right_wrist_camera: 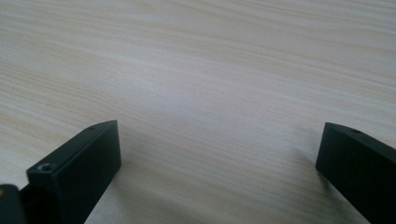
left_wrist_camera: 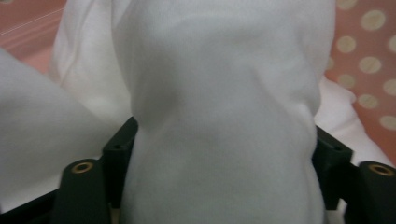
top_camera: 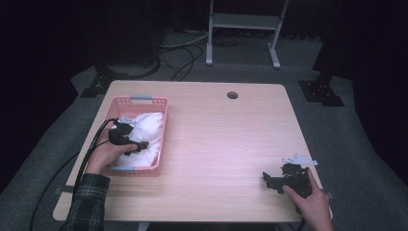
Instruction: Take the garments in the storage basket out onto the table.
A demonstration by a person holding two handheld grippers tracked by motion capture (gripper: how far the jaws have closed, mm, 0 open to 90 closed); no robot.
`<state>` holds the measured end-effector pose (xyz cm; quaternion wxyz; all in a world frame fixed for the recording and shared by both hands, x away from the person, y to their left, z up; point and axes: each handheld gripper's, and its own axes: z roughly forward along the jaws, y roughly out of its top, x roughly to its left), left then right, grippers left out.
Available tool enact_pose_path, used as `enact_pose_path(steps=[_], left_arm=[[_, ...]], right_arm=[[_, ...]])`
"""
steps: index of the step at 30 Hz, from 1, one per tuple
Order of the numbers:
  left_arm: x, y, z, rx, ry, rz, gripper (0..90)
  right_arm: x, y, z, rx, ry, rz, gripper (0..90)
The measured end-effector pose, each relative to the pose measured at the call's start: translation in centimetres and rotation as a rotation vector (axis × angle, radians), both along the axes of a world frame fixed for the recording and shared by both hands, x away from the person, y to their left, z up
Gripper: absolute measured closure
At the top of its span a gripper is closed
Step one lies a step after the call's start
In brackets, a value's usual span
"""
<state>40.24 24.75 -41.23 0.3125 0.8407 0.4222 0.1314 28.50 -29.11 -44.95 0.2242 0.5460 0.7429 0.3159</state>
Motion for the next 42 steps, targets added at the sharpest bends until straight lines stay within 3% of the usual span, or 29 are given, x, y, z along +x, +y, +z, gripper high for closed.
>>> enact_pose_path(steps=[4,7,22,28,33,42], left_arm=[[0.0,0.3,0.2,-0.025,0.017,0.018,44.8],[0.1,0.3,0.3,-0.028,0.028,0.020,48.7],[0.2,0.5,0.9,-0.038,0.031,0.056,47.8],[0.2,0.6,1.6,-0.074,-0.016,0.101,47.6],[0.0,0.6,2.1,-0.104,-0.027,0.099,47.2],[-0.4,0.6,3.7,-0.194,-0.107,0.127,47.2]], right_arm=[[0.0,0.0,0.0,0.000,-0.001,0.000,0.0],[0.0,0.0,0.0,0.000,-0.001,0.000,0.0],[0.0,0.0,0.0,0.000,0.000,0.000,0.0],[0.0,0.0,0.0,0.000,0.000,0.001,0.0],[0.0,0.0,0.0,0.000,-0.001,0.000,0.0],[0.0,0.0,0.0,0.000,0.000,0.000,0.0]])
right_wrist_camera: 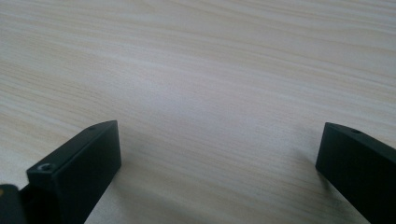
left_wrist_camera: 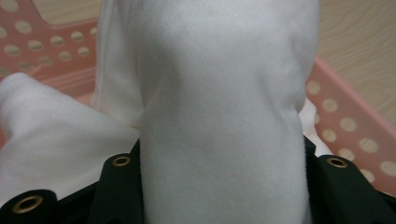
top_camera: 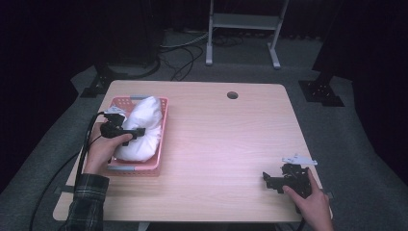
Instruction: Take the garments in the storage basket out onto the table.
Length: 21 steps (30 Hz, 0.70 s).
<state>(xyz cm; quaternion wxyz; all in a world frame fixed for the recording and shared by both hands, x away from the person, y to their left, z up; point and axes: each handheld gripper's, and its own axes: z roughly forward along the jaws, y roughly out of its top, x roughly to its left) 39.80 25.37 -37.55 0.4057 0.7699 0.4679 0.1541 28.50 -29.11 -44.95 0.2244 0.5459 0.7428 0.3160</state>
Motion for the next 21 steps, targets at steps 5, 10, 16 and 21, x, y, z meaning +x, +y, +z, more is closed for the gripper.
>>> enact_pose_path(steps=[5,10,16,21], left_arm=[[-0.4,-0.1,1.1,-0.030,-0.055,0.015,47.0],[-0.8,-0.1,2.1,-0.068,-0.103,0.036,46.8],[-1.4,-0.2,3.5,-0.094,-0.158,0.057,46.8],[-1.8,-0.2,4.3,-0.125,-0.200,0.068,46.7]], right_arm=[[0.0,0.0,0.0,0.000,0.000,0.000,0.0],[0.0,0.0,0.0,0.000,0.000,0.000,0.0],[0.0,0.0,0.0,0.000,0.000,0.001,0.0],[0.0,0.0,0.0,0.000,0.000,0.001,0.0]])
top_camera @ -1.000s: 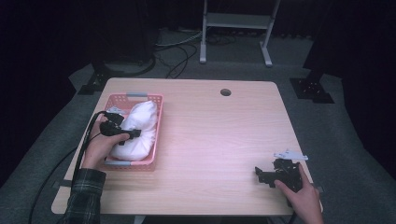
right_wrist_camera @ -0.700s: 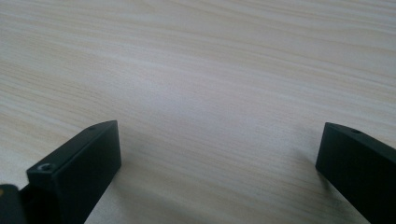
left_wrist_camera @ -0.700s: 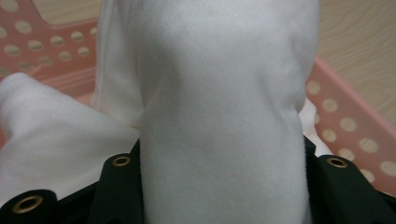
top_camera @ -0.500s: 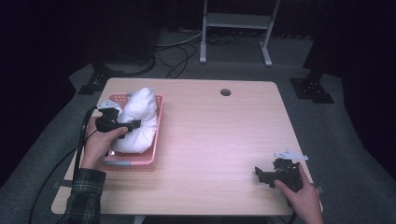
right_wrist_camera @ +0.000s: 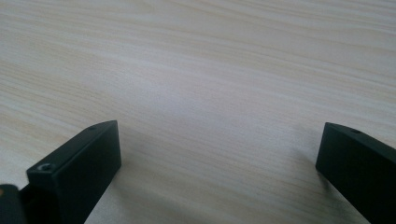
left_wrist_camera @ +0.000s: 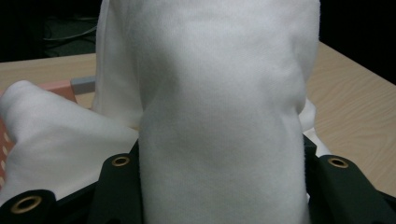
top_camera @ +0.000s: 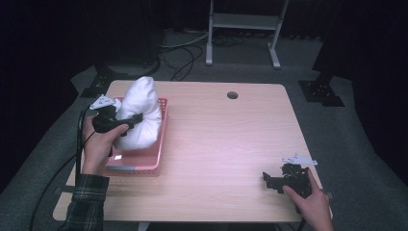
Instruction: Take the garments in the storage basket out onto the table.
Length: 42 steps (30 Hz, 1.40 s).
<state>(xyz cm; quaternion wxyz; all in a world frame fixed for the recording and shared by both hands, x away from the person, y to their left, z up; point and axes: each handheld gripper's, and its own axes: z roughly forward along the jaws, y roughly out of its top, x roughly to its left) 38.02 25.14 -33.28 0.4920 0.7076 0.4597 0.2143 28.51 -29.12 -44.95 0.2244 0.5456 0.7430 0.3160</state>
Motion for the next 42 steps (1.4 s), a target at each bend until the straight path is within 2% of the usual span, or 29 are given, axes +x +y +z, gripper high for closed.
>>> enact_pose_path(steps=[6,12,17,23,31,42], left_arm=[[-0.6,0.0,1.0,-0.051,-0.069,0.012,46.8],[-1.5,0.0,2.4,-0.069,-0.156,0.030,46.8],[-2.0,-0.4,3.1,-0.071,-0.172,0.034,46.9],[-3.0,-2.3,4.3,-0.056,-0.200,0.021,47.0],[-3.5,-5.4,5.1,-0.066,-0.216,-0.010,47.2],[-3.6,-10.4,5.5,-0.092,-0.232,-0.094,47.2]], right_arm=[[0.0,0.0,0.0,0.000,0.000,0.000,0.0],[0.0,0.0,0.0,0.000,0.000,0.000,0.0],[0.0,0.0,0.0,0.000,0.000,0.000,0.0],[0.0,0.0,0.0,0.000,-0.001,0.000,0.0],[0.0,0.0,0.0,0.000,-0.001,-0.001,0.0],[0.0,0.0,0.0,0.000,-0.001,0.000,0.0]])
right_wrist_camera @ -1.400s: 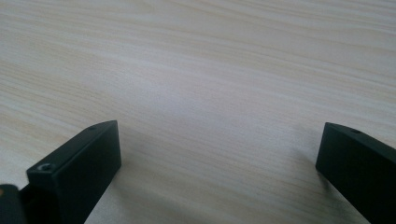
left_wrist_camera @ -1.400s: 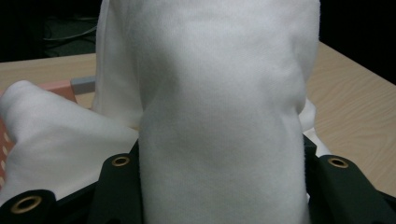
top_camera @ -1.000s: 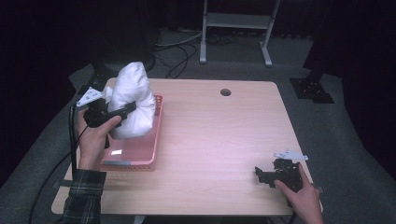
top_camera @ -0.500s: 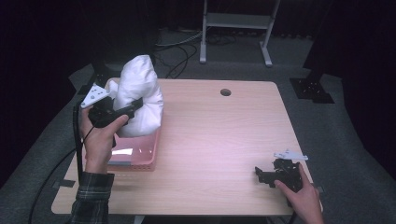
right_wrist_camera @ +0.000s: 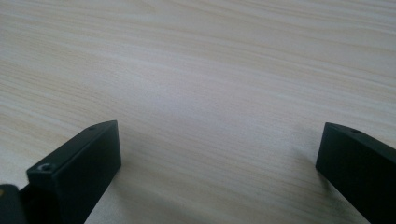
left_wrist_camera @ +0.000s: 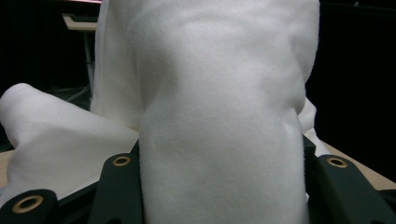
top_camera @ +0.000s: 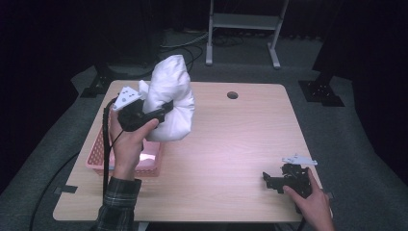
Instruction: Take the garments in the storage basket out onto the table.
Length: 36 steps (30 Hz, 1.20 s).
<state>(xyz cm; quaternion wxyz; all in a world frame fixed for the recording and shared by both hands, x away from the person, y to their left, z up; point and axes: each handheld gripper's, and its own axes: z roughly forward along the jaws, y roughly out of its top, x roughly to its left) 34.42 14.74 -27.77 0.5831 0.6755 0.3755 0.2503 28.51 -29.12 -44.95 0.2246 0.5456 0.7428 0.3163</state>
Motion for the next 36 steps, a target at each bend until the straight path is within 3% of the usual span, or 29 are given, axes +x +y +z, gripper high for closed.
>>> enact_pose_path(steps=[13,19,24,36], left_arm=[[-0.1,-5.4,-0.8,-0.021,0.001,-0.090,47.2],[-0.3,-7.8,-1.7,-0.010,0.001,-0.123,47.3],[-0.2,-9.6,-3.4,0.005,-0.001,-0.139,47.3],[0.4,-12.7,-8.8,0.031,0.011,-0.152,47.3]], right_arm=[[0.0,0.0,0.0,-0.001,0.001,0.000,0.0],[0.0,0.0,0.0,-0.001,0.001,0.000,0.0],[0.0,0.0,0.0,-0.001,0.001,0.000,0.0],[0.0,0.0,0.0,0.000,0.002,-0.001,0.0]])
